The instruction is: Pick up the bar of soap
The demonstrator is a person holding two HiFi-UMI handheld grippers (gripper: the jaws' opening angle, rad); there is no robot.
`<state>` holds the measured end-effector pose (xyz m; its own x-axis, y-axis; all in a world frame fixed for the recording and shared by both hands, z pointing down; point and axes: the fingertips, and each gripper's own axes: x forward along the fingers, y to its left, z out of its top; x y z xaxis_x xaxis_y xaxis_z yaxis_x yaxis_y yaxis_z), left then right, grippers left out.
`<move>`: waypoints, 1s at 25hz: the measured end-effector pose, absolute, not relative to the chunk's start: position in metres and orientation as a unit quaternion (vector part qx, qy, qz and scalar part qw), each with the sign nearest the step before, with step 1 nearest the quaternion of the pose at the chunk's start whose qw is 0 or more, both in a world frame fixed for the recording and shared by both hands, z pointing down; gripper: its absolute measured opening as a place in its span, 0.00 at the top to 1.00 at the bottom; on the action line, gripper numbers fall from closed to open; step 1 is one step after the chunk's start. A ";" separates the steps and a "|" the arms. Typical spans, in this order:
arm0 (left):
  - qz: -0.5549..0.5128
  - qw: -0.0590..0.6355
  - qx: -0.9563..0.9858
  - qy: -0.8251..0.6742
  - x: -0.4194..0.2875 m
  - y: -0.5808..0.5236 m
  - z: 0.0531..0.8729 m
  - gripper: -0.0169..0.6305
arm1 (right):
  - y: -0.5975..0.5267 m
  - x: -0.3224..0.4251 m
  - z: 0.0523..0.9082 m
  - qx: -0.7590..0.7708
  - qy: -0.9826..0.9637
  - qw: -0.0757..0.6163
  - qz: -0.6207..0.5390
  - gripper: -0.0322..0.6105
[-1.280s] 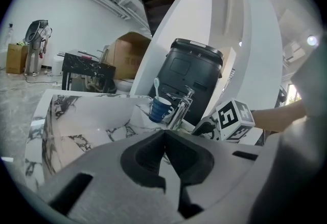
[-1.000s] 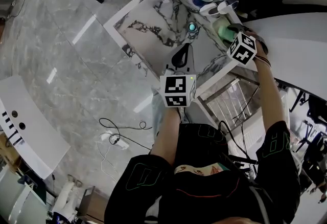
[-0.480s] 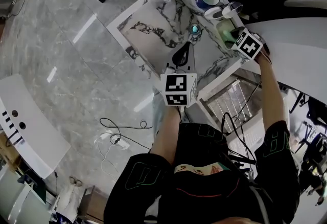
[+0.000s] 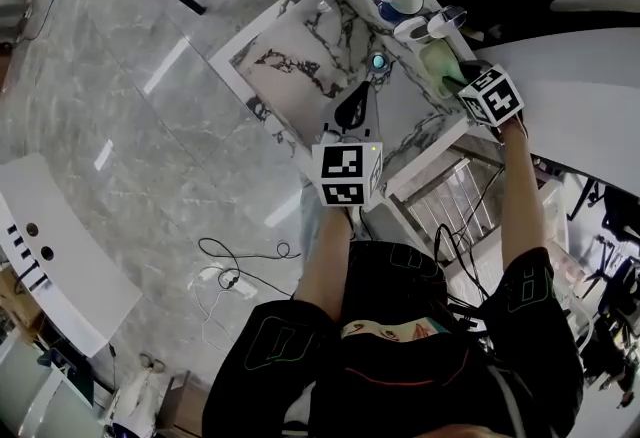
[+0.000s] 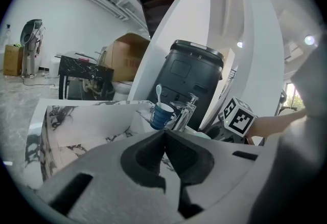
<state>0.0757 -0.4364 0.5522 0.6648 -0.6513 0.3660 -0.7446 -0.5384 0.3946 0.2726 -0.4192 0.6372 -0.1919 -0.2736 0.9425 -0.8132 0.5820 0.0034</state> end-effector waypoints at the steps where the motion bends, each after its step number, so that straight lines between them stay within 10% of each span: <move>1: 0.086 0.265 0.872 -0.401 0.076 -0.436 0.551 0.96 | -0.420 0.272 0.631 0.390 -0.730 0.496 0.264 0.75; 15: 0.058 0.204 0.877 -0.432 0.076 -0.395 0.491 0.96 | -0.402 0.229 0.494 0.526 -0.797 0.163 0.247 0.75; 25: 0.029 0.101 0.859 -0.500 0.028 -0.368 0.409 0.96 | -0.360 0.170 0.406 0.511 -0.843 0.053 0.162 0.75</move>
